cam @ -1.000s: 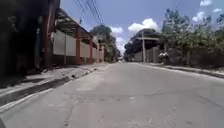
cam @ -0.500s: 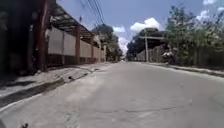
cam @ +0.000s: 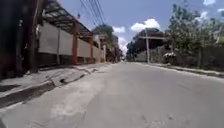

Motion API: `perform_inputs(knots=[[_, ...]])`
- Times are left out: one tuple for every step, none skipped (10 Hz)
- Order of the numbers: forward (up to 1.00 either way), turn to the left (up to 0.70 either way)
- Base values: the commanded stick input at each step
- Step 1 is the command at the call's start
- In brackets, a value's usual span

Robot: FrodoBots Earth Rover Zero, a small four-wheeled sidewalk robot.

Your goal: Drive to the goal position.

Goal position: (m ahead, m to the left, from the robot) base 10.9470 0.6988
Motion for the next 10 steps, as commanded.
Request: perform_inputs(knots=[[1.0, 0.03], [1.0, 0.03], [1.0, 0.03], [1.0, 0.03], [1.0, 0.03], [1.0, 0.03], [1.0, 0.03], [1.0, 0.03], [1.0, 0.03], [1.0, 0.03]])
